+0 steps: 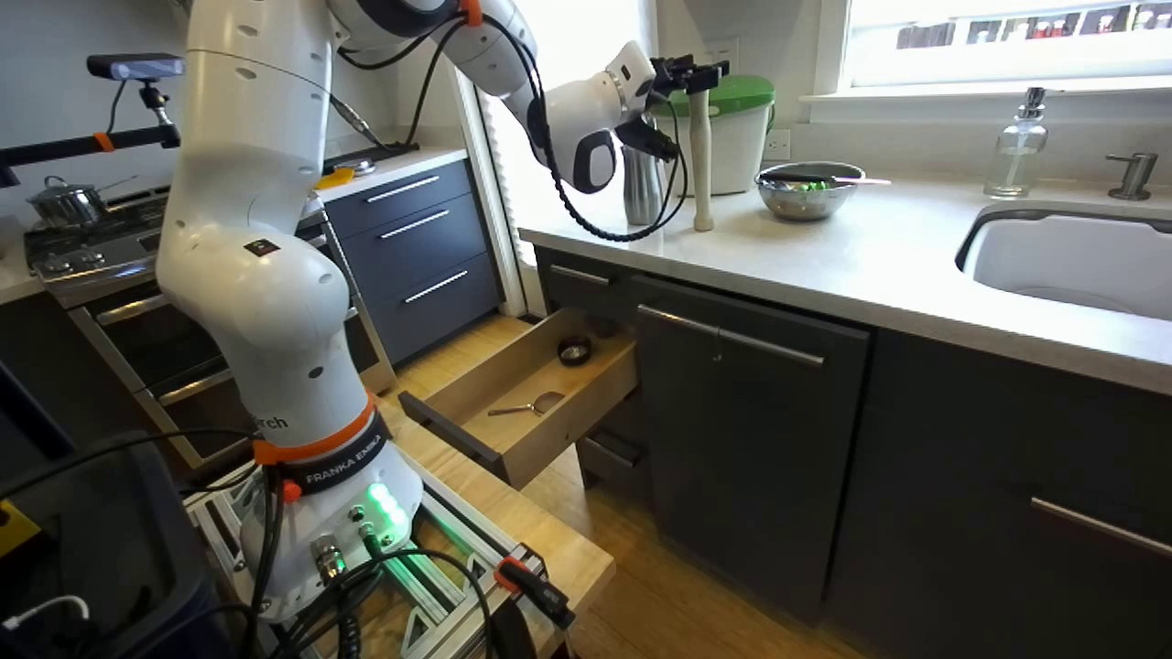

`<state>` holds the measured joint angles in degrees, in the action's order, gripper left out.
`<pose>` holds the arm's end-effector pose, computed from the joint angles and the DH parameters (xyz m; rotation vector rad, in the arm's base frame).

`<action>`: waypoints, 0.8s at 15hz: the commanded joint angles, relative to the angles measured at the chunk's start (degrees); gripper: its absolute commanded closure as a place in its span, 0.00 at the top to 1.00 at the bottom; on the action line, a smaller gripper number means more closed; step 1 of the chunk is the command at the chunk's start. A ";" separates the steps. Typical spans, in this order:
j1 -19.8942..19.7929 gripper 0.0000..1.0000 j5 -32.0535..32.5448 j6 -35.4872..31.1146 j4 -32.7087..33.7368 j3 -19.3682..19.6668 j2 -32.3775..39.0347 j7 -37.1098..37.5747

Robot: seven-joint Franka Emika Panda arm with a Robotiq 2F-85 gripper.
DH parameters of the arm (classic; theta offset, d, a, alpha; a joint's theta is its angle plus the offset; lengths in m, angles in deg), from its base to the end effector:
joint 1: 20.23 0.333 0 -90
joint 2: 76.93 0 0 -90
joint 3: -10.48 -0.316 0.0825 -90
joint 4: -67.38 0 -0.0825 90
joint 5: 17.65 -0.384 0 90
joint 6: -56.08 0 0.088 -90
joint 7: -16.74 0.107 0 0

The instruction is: Put the roller upright

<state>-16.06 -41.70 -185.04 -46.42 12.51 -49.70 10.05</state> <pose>0.6060 -0.0290 0.4286 1.9258 -0.4451 2.2497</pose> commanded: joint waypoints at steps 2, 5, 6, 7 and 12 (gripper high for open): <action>-0.04 1.00 0.08 0.03 -1.49 -0.90 -5.02 0.62; -0.25 1.00 0.01 1.32 -1.44 -1.28 -9.37 0.72; -0.31 1.00 0.06 2.12 -1.37 -1.43 -10.90 0.75; -0.27 1.00 -0.26 4.43 -1.71 -1.59 -13.08 0.16; 0.76 1.00 -0.28 27.53 -6.42 -1.61 -27.75 -7.56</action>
<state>-15.93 -41.03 -168.78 -47.35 11.04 -67.57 7.86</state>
